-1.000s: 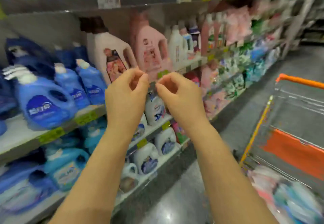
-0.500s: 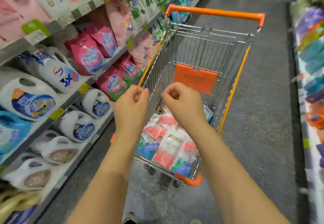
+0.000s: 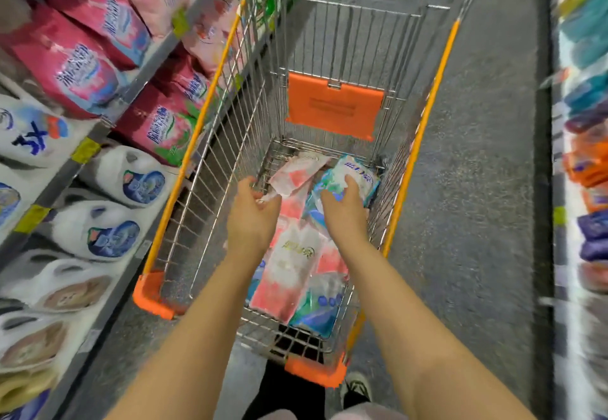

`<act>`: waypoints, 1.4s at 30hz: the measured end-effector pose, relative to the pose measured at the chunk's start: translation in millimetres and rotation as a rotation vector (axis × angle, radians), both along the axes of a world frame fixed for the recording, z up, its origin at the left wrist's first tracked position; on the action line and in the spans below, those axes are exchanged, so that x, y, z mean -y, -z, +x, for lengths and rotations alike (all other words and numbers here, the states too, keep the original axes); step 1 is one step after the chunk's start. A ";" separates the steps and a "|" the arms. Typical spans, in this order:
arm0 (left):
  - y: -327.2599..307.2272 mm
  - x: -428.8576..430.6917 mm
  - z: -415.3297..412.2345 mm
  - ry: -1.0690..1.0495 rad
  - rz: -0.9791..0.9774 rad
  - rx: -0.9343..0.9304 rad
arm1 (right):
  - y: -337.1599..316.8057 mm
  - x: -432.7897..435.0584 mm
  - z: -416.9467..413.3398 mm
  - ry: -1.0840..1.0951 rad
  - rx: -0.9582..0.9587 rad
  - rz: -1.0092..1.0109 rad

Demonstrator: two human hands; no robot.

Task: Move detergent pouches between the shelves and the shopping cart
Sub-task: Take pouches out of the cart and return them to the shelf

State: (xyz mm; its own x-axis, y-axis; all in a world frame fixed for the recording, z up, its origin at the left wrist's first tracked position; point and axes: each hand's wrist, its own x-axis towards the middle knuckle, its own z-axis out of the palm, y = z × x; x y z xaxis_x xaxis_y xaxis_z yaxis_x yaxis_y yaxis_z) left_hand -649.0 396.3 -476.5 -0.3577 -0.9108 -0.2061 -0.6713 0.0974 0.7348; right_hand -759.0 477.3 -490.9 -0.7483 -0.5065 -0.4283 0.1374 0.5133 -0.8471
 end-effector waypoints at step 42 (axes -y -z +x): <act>-102.7 14.3 -90.5 0.507 -0.460 0.127 | -10.0 26.0 -42.0 0.194 1.085 -0.797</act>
State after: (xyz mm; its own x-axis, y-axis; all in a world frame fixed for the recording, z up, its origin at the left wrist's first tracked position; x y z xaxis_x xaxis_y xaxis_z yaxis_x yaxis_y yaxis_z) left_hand -739.5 382.1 -373.8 -0.7606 -0.6427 0.0921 -0.5389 0.7041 0.4625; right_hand -801.0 451.4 -480.8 -0.3116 -0.8172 -0.4849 0.9322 -0.1641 -0.3226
